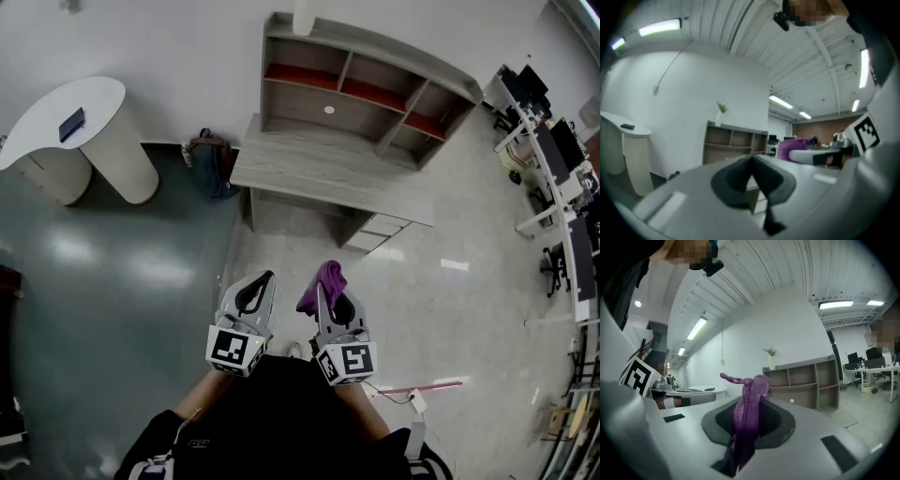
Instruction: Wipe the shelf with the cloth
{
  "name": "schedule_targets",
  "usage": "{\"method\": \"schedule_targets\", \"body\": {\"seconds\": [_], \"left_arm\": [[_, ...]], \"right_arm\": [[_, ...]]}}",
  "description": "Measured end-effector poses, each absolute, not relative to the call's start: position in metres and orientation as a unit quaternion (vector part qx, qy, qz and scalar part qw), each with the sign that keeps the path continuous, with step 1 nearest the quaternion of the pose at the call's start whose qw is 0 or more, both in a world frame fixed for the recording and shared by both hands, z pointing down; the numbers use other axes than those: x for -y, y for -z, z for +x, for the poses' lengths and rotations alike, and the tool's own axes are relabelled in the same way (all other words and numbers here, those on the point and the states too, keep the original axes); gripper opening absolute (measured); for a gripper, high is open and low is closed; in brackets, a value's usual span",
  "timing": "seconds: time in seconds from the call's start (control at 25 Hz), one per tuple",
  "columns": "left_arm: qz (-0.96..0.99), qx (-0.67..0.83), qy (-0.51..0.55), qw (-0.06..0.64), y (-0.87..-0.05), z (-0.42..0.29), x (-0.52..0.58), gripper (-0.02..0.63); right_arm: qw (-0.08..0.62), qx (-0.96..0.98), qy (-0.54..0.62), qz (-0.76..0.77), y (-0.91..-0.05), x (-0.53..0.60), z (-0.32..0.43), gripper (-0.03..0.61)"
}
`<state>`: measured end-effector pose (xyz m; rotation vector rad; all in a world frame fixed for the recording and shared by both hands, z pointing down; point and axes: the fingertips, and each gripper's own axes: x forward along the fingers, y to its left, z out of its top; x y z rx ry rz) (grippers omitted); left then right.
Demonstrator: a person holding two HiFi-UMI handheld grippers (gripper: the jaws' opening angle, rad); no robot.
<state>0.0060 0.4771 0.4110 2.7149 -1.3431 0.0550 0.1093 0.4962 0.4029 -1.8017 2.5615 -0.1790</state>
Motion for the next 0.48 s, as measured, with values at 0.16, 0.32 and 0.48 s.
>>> {"method": "schedule_targets", "body": {"seconds": [0.16, 0.32, 0.48], "left_arm": [[0.896, 0.441, -0.008, 0.055, -0.4083, 0.0062, -0.4758, 0.005], [0.897, 0.438, -0.002, 0.056, -0.4063, 0.0057, -0.4758, 0.005], [0.897, 0.438, -0.003, 0.060, -0.4079, 0.0037, -0.4756, 0.005]], "right_arm": [[0.004, -0.817, 0.053, -0.574, -0.4012, -0.4950, 0.1072, 0.049], [0.001, -0.816, 0.054, -0.575, -0.4014, -0.4948, 0.1047, 0.049], [0.002, -0.816, 0.055, -0.575, -0.4015, -0.4945, 0.1028, 0.049]]}}
